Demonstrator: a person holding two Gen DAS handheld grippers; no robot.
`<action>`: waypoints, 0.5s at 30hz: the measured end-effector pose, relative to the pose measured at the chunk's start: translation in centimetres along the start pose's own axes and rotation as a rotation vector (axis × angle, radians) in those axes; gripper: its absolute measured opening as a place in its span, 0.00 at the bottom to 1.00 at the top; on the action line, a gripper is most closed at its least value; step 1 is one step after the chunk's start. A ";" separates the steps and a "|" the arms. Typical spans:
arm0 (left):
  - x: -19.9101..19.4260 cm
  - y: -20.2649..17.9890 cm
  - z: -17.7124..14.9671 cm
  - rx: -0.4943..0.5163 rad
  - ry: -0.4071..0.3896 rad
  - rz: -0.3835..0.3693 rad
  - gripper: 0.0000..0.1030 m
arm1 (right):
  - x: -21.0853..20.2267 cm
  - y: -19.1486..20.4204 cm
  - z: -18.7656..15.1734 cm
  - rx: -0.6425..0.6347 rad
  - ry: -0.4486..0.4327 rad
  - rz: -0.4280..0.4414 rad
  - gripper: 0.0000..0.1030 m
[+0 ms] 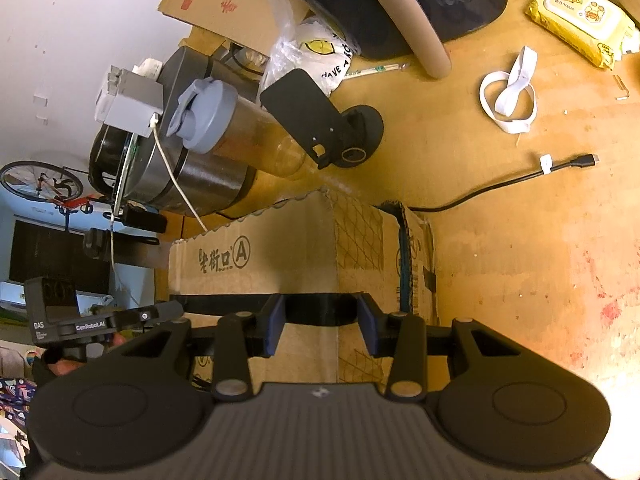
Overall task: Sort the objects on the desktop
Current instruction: 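Press the folded flaps shut and open both tools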
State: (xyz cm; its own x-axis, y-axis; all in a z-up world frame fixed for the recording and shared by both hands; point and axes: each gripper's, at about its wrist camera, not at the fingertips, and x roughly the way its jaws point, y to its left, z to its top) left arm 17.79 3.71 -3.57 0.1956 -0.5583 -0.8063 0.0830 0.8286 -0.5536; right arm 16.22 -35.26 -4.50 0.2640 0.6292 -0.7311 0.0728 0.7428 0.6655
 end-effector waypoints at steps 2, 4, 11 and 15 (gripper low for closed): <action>0.1 0.0 0.3 0.004 0.000 0.003 0.44 | 0.1 0.0 0.2 0.002 -0.001 -0.001 0.34; 0.2 0.0 0.5 0.005 0.000 0.004 0.44 | 0.1 0.0 0.5 0.002 -0.003 -0.003 0.34; 0.5 0.0 1.1 0.005 -0.003 0.005 0.44 | 0.3 -0.1 1.1 0.003 -0.007 -0.001 0.34; 0.6 0.0 1.4 0.002 -0.003 0.007 0.44 | 0.4 -0.1 1.4 0.003 -0.007 -0.002 0.34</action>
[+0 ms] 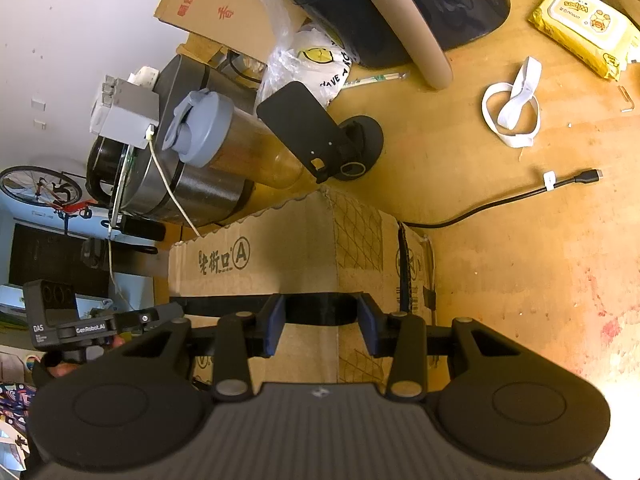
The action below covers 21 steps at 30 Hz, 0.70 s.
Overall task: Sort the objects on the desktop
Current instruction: 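Press the folded flaps shut and open both tools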
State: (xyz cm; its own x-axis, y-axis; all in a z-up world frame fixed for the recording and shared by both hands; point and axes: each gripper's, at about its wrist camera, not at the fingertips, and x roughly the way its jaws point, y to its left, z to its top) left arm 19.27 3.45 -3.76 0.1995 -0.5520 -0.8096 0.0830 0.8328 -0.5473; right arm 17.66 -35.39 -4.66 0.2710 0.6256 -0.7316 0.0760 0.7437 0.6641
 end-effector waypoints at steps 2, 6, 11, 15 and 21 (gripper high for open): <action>0.1 -0.1 0.0 0.002 0.003 0.002 0.44 | 0.0 0.0 0.1 0.001 0.002 -0.004 0.34; 0.1 0.0 -0.1 0.003 0.007 0.002 0.44 | 0.1 -0.1 0.0 0.001 0.007 -0.003 0.34; 0.4 0.1 -0.1 -0.002 0.005 -0.003 0.44 | 0.4 -0.6 0.0 0.010 0.009 0.007 0.34; 0.4 -0.1 0.0 0.002 0.007 0.003 0.44 | 0.4 -0.8 0.0 0.013 0.008 0.012 0.35; 0.5 0.0 0.0 -0.001 0.004 0.002 0.44 | 0.4 -0.8 -0.1 0.013 -0.005 0.006 0.46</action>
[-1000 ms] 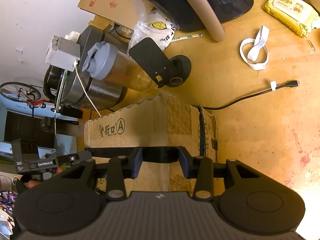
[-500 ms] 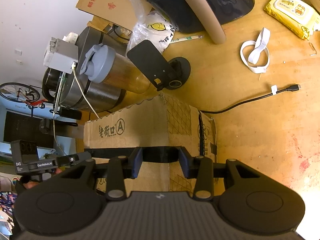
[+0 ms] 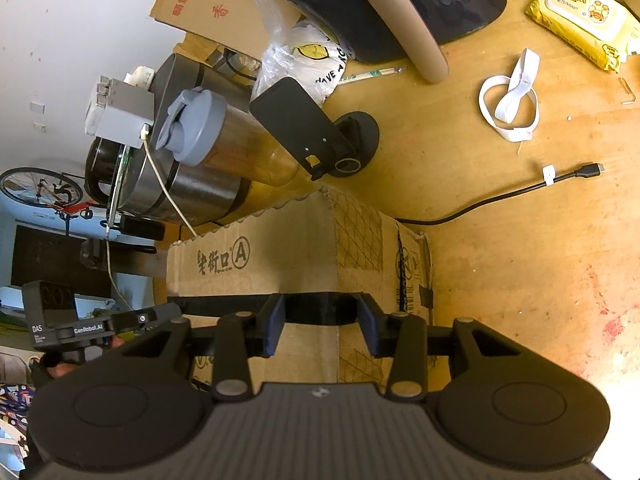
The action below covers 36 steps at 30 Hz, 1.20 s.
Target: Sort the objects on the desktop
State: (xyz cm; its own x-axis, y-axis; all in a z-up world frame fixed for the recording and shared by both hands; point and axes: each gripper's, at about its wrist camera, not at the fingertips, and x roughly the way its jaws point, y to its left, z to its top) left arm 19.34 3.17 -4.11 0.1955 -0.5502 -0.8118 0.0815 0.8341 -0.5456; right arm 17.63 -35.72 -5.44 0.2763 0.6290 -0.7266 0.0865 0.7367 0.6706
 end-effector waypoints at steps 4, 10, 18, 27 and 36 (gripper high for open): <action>-0.1 0.0 0.0 -0.012 -0.003 -0.014 0.74 | -0.2 -0.4 0.0 0.037 -0.062 -0.034 1.00; 0.0 0.0 -0.2 -0.024 -0.015 -0.001 0.96 | -0.2 -0.6 -0.1 0.043 -0.061 -0.015 1.00; 0.0 -0.5 -0.5 -0.015 -0.012 0.005 0.96 | -0.5 0.0 -0.3 0.037 -0.066 -0.008 1.00; -0.6 -0.9 -1.2 -0.008 -0.021 0.012 0.96 | -1.0 0.3 -1.3 0.034 -0.067 -0.005 1.00; -1.0 -0.9 -2.5 -0.008 -0.016 0.007 0.96 | -1.4 0.5 -2.7 0.025 -0.058 -0.003 1.00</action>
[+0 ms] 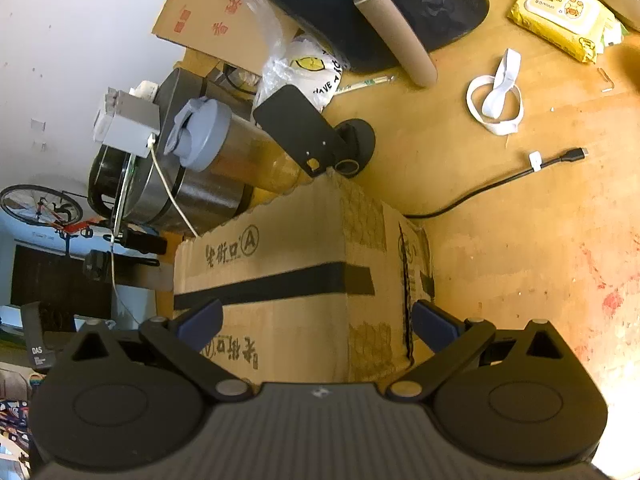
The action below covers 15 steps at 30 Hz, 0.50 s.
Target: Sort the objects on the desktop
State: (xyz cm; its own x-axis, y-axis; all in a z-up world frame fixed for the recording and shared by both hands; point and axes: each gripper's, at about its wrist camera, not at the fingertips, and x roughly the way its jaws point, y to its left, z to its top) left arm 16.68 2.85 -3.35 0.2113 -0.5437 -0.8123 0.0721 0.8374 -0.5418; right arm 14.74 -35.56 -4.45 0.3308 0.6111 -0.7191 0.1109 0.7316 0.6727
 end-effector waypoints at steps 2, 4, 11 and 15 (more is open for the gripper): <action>-0.1 0.0 -0.3 0.001 0.001 -0.003 0.96 | -0.1 0.0 -0.3 -0.004 0.003 0.002 1.00; -0.2 0.0 -0.6 -0.001 0.002 -0.008 0.96 | -0.2 0.0 -0.6 -0.005 0.007 0.004 1.00; -0.7 -0.2 -1.7 0.009 0.004 -0.011 0.96 | -0.7 0.2 -1.9 -0.012 0.013 0.010 1.00; -0.9 -0.5 -2.4 0.017 0.006 -0.008 0.96 | -1.1 0.3 -2.8 -0.020 0.017 0.016 1.00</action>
State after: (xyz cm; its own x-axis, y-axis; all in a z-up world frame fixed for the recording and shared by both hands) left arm 14.08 2.80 -2.88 0.2048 -0.5507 -0.8092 0.0908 0.8338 -0.5445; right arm 11.80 -35.15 -3.92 0.3163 0.6277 -0.7113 0.0873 0.7273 0.6807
